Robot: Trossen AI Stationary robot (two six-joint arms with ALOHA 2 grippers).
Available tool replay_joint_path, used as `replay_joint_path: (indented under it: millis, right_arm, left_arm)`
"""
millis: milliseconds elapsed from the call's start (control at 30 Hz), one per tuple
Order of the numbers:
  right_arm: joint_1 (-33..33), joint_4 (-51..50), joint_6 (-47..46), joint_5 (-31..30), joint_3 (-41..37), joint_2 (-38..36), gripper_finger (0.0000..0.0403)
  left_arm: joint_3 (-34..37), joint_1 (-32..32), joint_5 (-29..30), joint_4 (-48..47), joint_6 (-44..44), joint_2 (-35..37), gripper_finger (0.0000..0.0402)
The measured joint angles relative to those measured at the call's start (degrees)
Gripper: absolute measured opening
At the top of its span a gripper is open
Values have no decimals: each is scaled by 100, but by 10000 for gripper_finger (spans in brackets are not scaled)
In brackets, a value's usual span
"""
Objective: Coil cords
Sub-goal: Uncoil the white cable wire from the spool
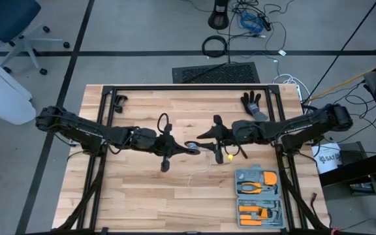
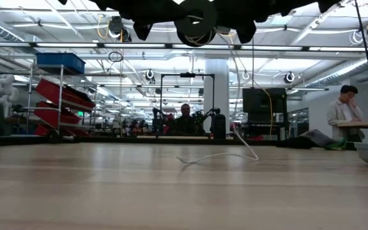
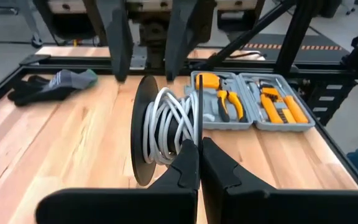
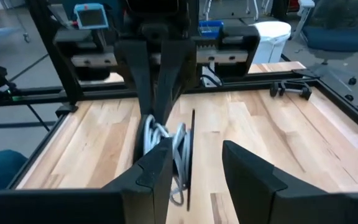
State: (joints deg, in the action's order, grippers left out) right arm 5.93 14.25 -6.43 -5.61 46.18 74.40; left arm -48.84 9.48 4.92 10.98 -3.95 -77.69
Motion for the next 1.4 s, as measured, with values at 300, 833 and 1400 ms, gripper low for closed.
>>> replay_joint_path:
  millis: [300,833,1400]
  right_arm:
    - [-101,-3,31,302,26,146,126]
    - [-168,-284,-48,533,26,148,2]
    - [-153,-253,-407,239,21,-65,0]
  left_arm:
    - [0,6,-23,-24,16,-2,0]
    - [0,8,279,110,-6,-4,38]
    - [-2,390,870,114,-177,495,98]
